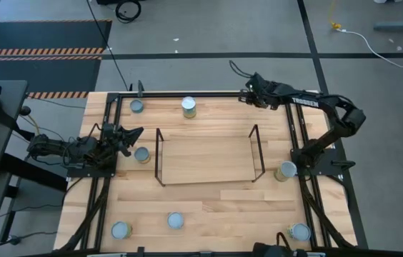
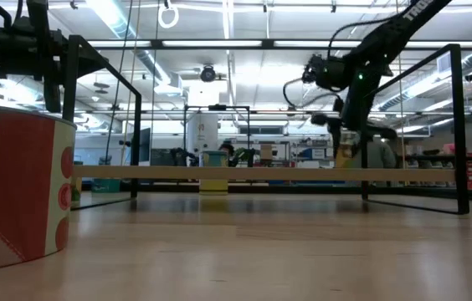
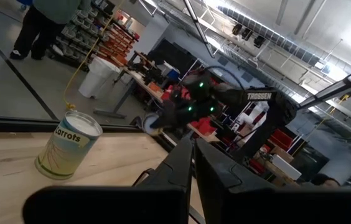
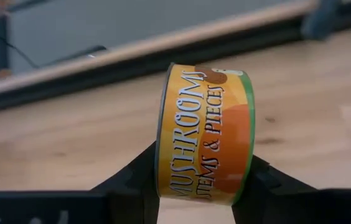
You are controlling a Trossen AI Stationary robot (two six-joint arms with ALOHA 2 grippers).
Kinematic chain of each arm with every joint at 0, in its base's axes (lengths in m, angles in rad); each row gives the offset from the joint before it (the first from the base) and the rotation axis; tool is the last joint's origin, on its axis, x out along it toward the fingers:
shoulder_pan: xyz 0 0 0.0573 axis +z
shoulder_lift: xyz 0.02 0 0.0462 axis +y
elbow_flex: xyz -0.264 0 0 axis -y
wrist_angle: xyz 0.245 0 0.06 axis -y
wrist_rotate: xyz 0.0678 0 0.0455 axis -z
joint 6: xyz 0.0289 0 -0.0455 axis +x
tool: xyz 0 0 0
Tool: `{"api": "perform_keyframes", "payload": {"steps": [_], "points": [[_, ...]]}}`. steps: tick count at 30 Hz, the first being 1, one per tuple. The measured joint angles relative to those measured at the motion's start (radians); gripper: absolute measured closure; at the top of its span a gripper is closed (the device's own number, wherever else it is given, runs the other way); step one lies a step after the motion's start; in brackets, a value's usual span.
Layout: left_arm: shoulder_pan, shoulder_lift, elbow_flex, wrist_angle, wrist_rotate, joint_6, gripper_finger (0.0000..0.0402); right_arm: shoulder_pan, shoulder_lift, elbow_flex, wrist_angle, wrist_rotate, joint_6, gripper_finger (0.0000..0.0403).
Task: Pick and place cans onto a shelf
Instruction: Put the canned mushroom on the shelf
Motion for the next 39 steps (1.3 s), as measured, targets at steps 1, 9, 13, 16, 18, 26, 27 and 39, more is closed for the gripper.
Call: {"api": "perform_keyframes", "payload": {"steps": [1, 9, 13, 16, 18, 26, 27, 39], "points": [[0.0, 0.0, 0.0, 0.0, 0.0, 0.0, 0.0376, 0.0, -0.002, 0.025, 0.001, -0.004, -0.013, 0.0256], [0.0, 0.0, 0.0, -0.048, 0.0, 0.001, 0.0377, 0.069, 0.045, 0.34, -0.003, -0.01, -0.147, 0.0256], [0.0, 0.0, 0.0, -0.052, 0.0, 0.019, 0.0377, 0.13, 0.062, 0.461, -0.008, -0.05, -0.214, 0.0256], [0.0, 0.0, 0.007, -0.054, 0.0, 0.042, 0.0377, 0.197, 0.061, 0.5, 0.004, -0.069, -0.236, 0.0256], [0.0, 0.0, 0.02, -0.05, -0.008, 0.075, 0.0377, 0.243, 0.061, 0.511, 0.01, -0.081, -0.235, 0.0256], [0.0, 0.0, 0.095, -0.05, -0.154, 0.293, 0.0377, 0.492, 0.099, 0.512, 0.051, -0.078, -0.084, 0.0256], [0.0, 0.0, 0.104, -0.051, -0.167, 0.317, 0.0377, 0.531, 0.11, 0.513, 0.061, -0.075, -0.057, 0.0256], [0.0, 0.0, 0.184, -0.053, -0.197, 0.403, 0.0377, 1.028, 0.212, 0.512, 0.072, 0.28, 0.605, 0.0256]]}}
